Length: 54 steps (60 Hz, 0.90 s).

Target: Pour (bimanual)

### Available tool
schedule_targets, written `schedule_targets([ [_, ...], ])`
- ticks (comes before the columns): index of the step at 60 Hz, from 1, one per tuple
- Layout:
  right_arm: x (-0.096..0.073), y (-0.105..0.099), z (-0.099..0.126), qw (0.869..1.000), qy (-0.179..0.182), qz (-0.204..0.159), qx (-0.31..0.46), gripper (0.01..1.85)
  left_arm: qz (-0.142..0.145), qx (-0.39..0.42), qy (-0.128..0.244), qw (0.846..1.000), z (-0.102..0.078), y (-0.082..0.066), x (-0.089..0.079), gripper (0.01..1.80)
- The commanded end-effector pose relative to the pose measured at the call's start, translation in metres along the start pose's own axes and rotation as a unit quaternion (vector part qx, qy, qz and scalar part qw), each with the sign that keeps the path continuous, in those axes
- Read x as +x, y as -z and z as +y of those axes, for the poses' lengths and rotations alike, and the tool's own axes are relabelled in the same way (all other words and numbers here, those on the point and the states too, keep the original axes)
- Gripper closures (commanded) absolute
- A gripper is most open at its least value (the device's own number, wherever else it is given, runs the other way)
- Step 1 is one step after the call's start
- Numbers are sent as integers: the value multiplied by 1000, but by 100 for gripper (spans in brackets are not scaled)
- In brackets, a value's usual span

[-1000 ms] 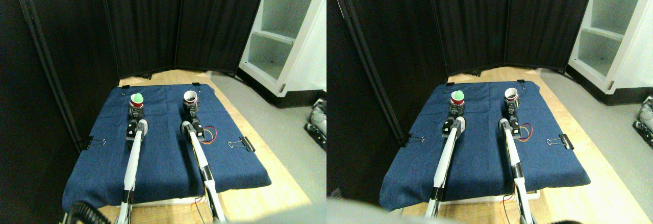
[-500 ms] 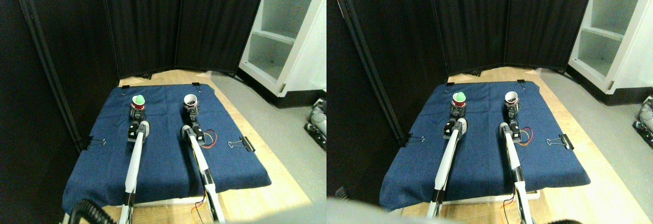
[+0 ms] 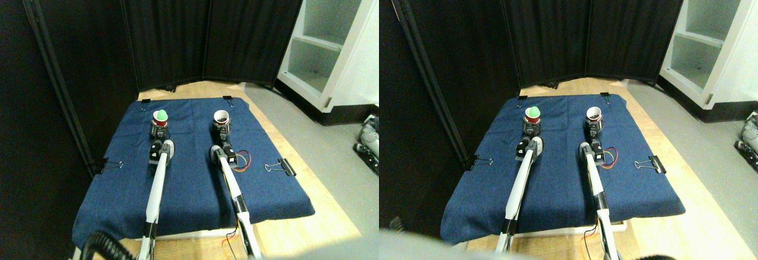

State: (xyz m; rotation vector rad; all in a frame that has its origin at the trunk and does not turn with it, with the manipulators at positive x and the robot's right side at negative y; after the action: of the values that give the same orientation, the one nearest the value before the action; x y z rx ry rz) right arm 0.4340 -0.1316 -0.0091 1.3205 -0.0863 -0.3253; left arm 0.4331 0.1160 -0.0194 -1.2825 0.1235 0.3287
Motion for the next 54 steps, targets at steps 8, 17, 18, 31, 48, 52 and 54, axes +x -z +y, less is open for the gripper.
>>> schedule_targets([
  [8,3,-4,3,1000,16,0,13,153,-12,0,11,1000,-3,4,1,148],
  [17,1,-7,3,999,37,10,11,130,-14,8,5,1000,-2,4,-1,127],
  [18,1,-7,3,999,37,10,11,130,-14,8,5,1000,-2,4,-1,127],
  [31,3,-11,3,998,50,35,10,111,-5,12,-10,1000,0,6,-6,91],
  [48,1,-14,1,995,73,65,24,28,18,33,-12,999,4,3,-3,28],
  [52,1,-15,0,995,72,69,32,17,17,22,-11,1000,5,3,-3,21],
  [54,1,-15,1,994,77,65,45,12,15,24,-10,1000,4,4,-5,21],
])
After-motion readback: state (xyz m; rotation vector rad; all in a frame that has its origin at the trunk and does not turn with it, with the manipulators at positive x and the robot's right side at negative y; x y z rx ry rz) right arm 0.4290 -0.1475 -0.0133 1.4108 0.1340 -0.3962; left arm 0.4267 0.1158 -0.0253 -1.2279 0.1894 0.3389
